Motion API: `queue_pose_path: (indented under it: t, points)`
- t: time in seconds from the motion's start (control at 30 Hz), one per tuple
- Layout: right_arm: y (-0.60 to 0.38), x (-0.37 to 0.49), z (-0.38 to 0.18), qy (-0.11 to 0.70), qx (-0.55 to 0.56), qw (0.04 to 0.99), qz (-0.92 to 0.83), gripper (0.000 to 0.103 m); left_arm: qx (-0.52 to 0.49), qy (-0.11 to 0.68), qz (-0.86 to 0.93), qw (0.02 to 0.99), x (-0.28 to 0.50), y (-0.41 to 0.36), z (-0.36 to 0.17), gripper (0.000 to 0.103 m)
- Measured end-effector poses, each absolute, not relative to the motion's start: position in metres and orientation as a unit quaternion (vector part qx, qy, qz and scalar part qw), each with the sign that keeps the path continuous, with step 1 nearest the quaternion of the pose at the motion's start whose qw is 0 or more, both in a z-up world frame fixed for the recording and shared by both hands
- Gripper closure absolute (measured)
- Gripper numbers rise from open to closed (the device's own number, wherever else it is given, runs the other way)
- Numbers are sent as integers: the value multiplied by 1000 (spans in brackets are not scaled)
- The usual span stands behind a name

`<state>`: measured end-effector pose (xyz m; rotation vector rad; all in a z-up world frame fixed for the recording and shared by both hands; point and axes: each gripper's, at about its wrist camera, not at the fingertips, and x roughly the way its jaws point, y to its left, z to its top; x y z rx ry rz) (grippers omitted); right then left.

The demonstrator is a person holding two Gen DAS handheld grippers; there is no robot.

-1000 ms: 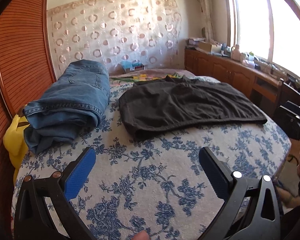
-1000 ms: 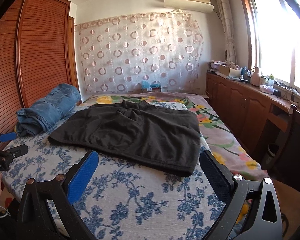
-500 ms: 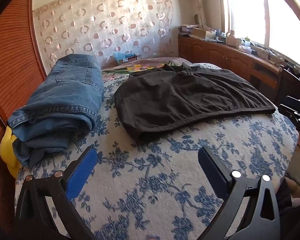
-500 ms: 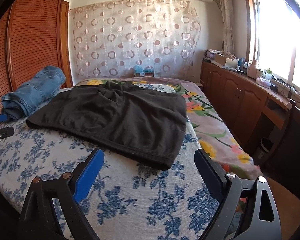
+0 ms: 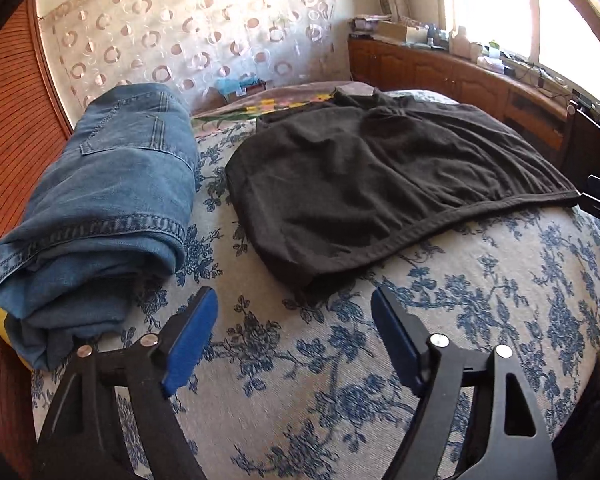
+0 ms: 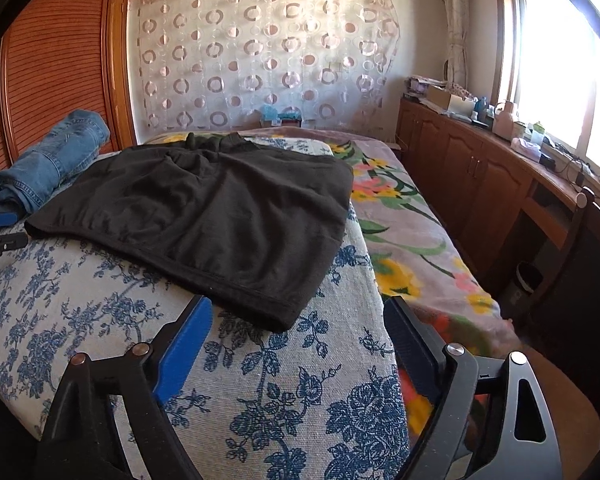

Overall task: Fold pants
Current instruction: 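Move both tools to the black pants hem and close on it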

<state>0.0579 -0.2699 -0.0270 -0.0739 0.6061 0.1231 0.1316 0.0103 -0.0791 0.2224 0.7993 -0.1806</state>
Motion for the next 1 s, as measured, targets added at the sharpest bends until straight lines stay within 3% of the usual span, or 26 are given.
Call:
queue_pose_path:
  t: [0.23,0.6,0.7,0.8,0.87,0.93,1.0]
  points:
    - [-271,65,-26,305,-40,950,59,21,126,396,-81,906,147,11,-83,44]
    - [-283,80,-24,318,-56,945,53,35,122,398,-72,906,162,11,-82,45]
    - [-279,86,-20,321,-64,943,63,48,122,399,-74,906,164,10,-83,47]
    - [-274,90,-16,320,-70,942,71,68,117,398,-78,907,163,10,-83,52]
    - [-273,94,-17,323,-67,941,79,85,113,398,-83,907,163,10,-84,60]
    - [-271,95,-17,322,-65,941,84,92,110,392,-91,909,159,10,-82,69]
    - [-271,94,-17,321,-64,941,88,94,106,382,-95,913,155,10,-79,84]
